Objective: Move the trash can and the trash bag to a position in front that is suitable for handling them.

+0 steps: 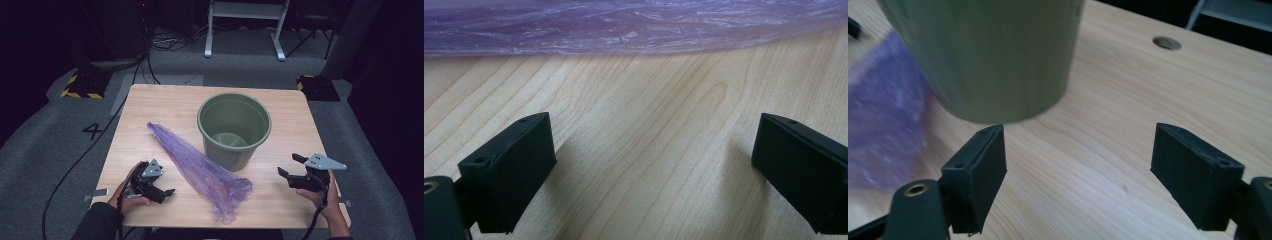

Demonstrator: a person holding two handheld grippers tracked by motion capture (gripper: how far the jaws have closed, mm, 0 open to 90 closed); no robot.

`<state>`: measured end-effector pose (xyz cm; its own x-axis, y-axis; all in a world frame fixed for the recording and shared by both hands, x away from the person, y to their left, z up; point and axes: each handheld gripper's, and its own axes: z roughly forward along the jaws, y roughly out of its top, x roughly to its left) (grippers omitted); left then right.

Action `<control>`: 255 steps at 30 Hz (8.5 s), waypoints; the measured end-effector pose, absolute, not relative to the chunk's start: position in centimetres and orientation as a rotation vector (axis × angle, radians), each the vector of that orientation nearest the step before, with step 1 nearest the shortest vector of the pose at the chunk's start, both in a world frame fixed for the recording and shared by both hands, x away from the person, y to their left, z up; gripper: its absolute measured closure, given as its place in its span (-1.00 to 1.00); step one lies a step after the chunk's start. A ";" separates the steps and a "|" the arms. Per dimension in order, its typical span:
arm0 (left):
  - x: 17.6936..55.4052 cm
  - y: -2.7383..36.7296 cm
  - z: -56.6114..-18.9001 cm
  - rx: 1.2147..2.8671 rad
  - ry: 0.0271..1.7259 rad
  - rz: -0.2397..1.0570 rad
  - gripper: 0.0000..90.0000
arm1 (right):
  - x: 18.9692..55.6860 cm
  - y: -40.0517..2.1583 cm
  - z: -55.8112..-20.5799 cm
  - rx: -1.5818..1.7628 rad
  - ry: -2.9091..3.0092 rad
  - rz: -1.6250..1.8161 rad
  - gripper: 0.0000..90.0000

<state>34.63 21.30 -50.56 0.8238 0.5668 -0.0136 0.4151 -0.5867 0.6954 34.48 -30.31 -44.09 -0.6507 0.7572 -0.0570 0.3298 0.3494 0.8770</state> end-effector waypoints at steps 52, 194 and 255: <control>34.7 21.3 -50.6 2.283 0.709 0.268 -0.92 | 35.0 -22.8 -33.6 0.594 2.193 1.359 -0.48; 35.0 22.0 -50.5 2.279 0.724 0.283 -0.91 | 29.8 -27.1 -44.8 0.827 2.378 1.304 -0.07; 37.4 14.3 -50.4 2.305 0.596 0.235 -0.84 | 37.1 -20.7 -50.1 0.830 2.397 1.103 -0.65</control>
